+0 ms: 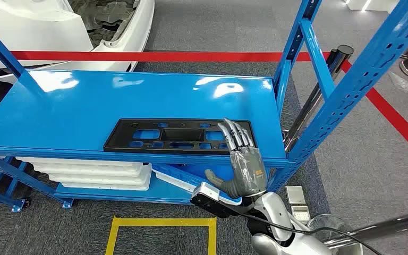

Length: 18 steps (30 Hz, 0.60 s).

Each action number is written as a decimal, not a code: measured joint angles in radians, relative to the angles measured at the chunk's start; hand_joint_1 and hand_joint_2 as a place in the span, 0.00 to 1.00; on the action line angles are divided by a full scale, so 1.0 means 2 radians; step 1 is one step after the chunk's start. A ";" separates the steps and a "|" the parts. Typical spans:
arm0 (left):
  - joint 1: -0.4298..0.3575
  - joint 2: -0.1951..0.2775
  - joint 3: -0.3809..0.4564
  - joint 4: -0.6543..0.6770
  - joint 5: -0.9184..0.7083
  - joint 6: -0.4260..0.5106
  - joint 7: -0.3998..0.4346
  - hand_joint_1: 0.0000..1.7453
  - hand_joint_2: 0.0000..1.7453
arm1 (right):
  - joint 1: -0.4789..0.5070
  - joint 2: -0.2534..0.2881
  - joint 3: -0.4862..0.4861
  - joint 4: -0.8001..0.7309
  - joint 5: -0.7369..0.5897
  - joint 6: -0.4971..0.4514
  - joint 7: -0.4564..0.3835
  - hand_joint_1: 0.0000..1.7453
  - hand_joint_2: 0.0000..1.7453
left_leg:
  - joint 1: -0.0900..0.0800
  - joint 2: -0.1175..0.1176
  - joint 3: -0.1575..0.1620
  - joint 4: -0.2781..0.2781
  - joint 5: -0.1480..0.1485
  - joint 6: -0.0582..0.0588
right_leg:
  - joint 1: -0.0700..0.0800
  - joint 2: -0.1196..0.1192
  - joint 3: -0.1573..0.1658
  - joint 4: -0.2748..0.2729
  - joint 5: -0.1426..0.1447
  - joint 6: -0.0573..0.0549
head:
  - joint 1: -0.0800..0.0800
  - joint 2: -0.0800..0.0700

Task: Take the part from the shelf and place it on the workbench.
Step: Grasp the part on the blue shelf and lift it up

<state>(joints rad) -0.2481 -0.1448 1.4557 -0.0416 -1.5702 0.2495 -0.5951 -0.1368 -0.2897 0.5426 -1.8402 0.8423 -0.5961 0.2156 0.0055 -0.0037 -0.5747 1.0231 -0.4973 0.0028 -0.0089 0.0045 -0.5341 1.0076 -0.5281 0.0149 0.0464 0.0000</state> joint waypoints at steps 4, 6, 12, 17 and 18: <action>0.000 -0.001 0.000 0.000 0.000 0.001 0.002 0.00 0.00 | 0.000 -0.005 -0.007 0.000 0.013 0.002 0.012 0.00 1.00 | 0.000 0.000 0.000 0.000 0.000 0.000 | 0.000 0.000 0.000 0.000 0.000 0.000 | 0.000 0.000; 0.001 -0.002 0.000 0.000 0.000 0.003 0.003 0.00 0.00 | 0.000 -0.009 -0.013 0.000 0.017 0.004 0.017 0.00 1.00 | 0.001 0.000 0.000 -0.001 0.000 0.000 | 0.000 0.000 0.000 0.000 0.000 0.000 | 0.000 0.000; 0.003 -0.004 0.000 0.000 0.000 0.007 0.007 0.00 0.00 | -0.001 -0.025 -0.029 0.000 0.017 0.037 0.038 0.00 1.00 | 0.001 0.000 0.001 -0.001 0.000 0.000 | 0.000 0.000 0.000 0.000 0.000 0.000 | 0.000 0.000; 0.004 -0.004 0.000 0.000 0.000 0.011 0.007 0.00 0.00 | -0.015 -0.045 -0.037 0.003 -0.026 0.091 0.048 0.00 1.00 | 0.001 0.000 0.001 -0.001 0.000 0.000 | 0.000 0.000 0.000 0.000 0.000 0.000 | 0.000 0.000; 0.004 -0.004 0.000 0.000 0.000 0.012 0.007 0.00 0.00 | -0.020 -0.049 -0.037 0.005 -0.037 0.100 0.047 0.00 1.00 | 0.001 0.000 0.001 -0.001 0.000 0.000 | 0.000 0.000 0.000 0.000 0.000 0.000 | 0.000 0.000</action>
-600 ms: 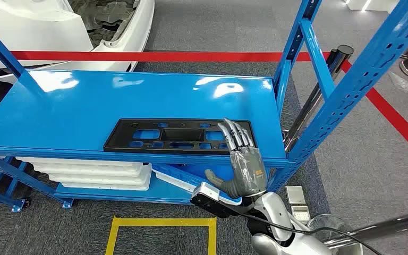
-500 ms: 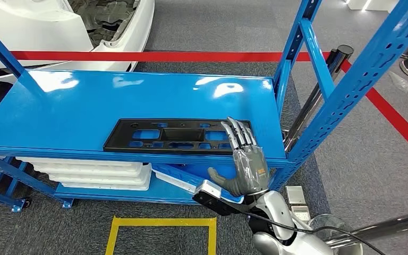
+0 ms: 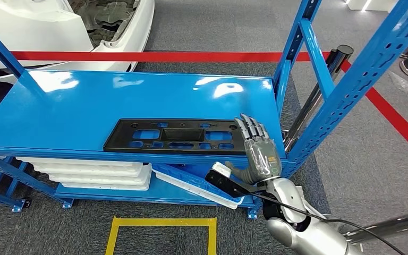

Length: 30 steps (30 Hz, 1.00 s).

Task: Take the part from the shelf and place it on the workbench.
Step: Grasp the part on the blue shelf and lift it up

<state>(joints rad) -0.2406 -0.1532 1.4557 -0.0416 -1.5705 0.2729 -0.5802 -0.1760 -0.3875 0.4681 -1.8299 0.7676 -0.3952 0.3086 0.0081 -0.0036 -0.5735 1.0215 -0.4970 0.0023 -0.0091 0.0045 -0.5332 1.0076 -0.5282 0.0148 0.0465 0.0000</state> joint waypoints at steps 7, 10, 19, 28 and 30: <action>0.000 0.000 0.000 0.000 0.000 0.004 0.000 0.00 0.00 | -0.037 -0.023 0.000 0.032 -0.078 0.052 -0.028 0.00 1.00 | 0.000 0.000 0.000 0.000 0.000 0.000 | 0.000 0.000 0.000 0.000 0.000 0.000 | 0.000 0.000; -0.001 0.000 0.000 0.000 0.000 0.004 0.002 0.00 0.00 | -0.049 -0.032 0.000 0.040 -0.094 0.059 -0.032 0.00 1.00 | 0.000 0.000 0.000 0.000 0.000 0.000 | 0.000 0.000 0.000 0.000 0.000 0.000 | 0.000 0.000; -0.001 0.000 0.000 0.000 0.000 0.004 0.002 0.00 0.00 | -0.071 -0.049 0.004 0.052 -0.112 0.066 -0.032 0.00 1.00 | 0.000 0.000 0.000 0.000 0.000 0.000 | 0.000 0.000 0.000 0.000 0.000 0.000 | 0.000 0.000; -0.001 0.000 0.000 0.000 0.000 0.004 0.002 0.00 0.00 | -0.072 -0.050 0.004 0.053 -0.112 0.066 -0.032 0.00 1.00 | 0.000 0.000 0.000 0.000 0.000 0.000 | 0.000 0.000 0.000 0.000 0.000 0.000 | 0.000 0.000; -0.001 0.000 0.000 0.000 0.000 0.004 0.002 0.00 0.00 | -0.073 -0.051 0.005 0.054 -0.113 0.067 -0.032 0.00 1.00 | 0.000 0.000 0.000 0.000 0.000 0.000 | 0.000 0.000 0.000 0.000 0.000 0.000 | 0.000 0.000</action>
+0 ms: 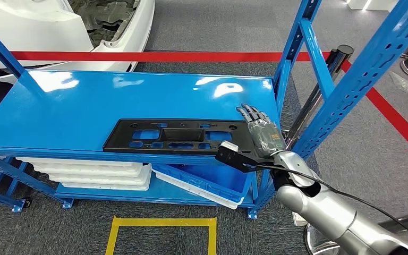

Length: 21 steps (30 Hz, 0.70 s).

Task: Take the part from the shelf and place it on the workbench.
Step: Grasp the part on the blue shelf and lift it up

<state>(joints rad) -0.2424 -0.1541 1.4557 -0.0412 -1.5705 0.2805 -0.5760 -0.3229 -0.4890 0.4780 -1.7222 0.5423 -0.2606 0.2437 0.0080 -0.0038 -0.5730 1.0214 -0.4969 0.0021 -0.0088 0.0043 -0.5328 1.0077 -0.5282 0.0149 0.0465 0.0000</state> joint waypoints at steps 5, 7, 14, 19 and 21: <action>0.000 0.000 0.000 0.000 0.000 0.002 0.000 0.00 0.00 | -0.027 -0.004 0.012 0.014 -0.010 0.008 -0.005 0.00 1.00 | 0.000 0.000 0.000 0.000 0.000 0.000 | 0.000 0.000 0.000 0.000 0.000 0.000 | 0.000 0.000; 0.000 0.000 0.000 0.000 0.000 0.004 0.000 0.00 0.00 | -0.038 -0.004 0.018 0.021 -0.010 0.011 -0.006 0.00 1.00 | 0.000 0.000 0.000 0.000 0.000 0.000 | 0.000 0.000 0.000 0.000 0.000 0.000 | 0.000 0.000; 0.000 0.000 0.003 0.001 0.000 0.008 -0.001 0.00 0.00 | -0.067 -0.003 0.046 0.042 -0.012 0.021 -0.009 0.00 1.00 | 0.000 0.000 0.000 0.000 0.000 0.000 | 0.000 0.000 0.000 0.000 0.000 0.000 | 0.000 0.000; -0.001 -0.001 0.002 0.001 0.000 0.008 0.002 0.00 0.00 | -0.090 0.000 0.069 0.066 -0.019 0.031 -0.020 0.00 1.00 | 0.000 0.000 0.000 0.000 0.000 0.000 | 0.000 0.000 0.000 0.000 0.000 0.000 | 0.000 0.000; -0.002 -0.002 0.002 0.001 0.000 0.008 0.003 0.00 0.00 | -0.096 0.002 0.075 0.075 -0.020 0.032 -0.023 0.00 1.00 | 0.000 0.000 0.000 0.000 0.000 0.000 | 0.000 0.000 0.000 0.000 0.000 0.000 | 0.000 0.000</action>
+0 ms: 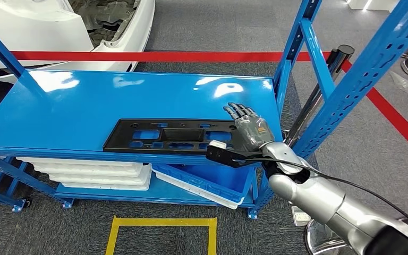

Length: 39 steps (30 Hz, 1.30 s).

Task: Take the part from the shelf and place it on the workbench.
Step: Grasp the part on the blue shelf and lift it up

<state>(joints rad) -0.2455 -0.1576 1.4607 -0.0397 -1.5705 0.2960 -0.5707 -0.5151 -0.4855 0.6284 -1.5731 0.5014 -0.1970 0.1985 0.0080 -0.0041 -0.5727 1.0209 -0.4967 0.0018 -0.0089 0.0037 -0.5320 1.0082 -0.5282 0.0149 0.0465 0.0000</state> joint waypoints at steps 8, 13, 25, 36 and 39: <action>-0.002 -0.001 0.000 0.000 0.000 0.000 0.001 0.00 0.00 | -0.012 0.005 0.018 0.021 -0.001 0.001 -0.002 0.00 1.00 | 0.000 0.000 0.000 0.000 0.000 0.000 | 0.000 0.000 0.000 0.000 0.000 0.000 | 0.000 0.000; -0.002 -0.001 0.000 0.000 0.000 0.000 0.001 0.00 0.00 | -0.017 0.008 0.026 0.032 -0.003 0.002 -0.005 0.00 1.00 | 0.000 0.000 0.000 0.000 0.000 0.000 | 0.000 0.000 0.000 0.000 0.000 0.000 | 0.000 0.000; -0.002 -0.001 0.000 0.000 0.000 0.001 0.004 0.00 0.00 | -0.042 0.024 0.045 0.073 -0.009 -0.003 -0.017 0.00 1.00 | 0.000 0.000 0.000 0.000 0.000 0.000 | 0.000 0.000 0.000 0.000 0.000 0.000 | 0.000 0.000; -0.003 -0.002 0.000 0.000 0.000 0.003 0.006 0.00 0.00 | -0.056 0.035 0.056 0.114 -0.009 -0.026 -0.021 0.00 1.00 | 0.000 0.000 0.000 0.000 0.000 0.000 | 0.000 0.000 0.000 0.000 0.000 0.000 | 0.000 0.000; -0.003 -0.002 0.000 0.000 0.000 0.003 0.006 0.00 0.00 | -0.057 0.036 0.058 0.119 -0.009 -0.027 -0.021 0.00 1.00 | 0.000 0.000 0.000 0.000 0.000 0.000 | 0.000 0.000 0.000 0.000 0.000 0.000 | 0.000 0.000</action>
<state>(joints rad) -0.2524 -0.1610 1.4607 -0.0389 -1.5705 0.3020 -0.5577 -0.6300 -0.4131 0.7446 -1.3349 0.4833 -0.2520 0.1556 0.0080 -0.0041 -0.5718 1.0206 -0.4966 0.0018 -0.0088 0.0036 -0.5316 1.0082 -0.5282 0.0149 0.0465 0.0000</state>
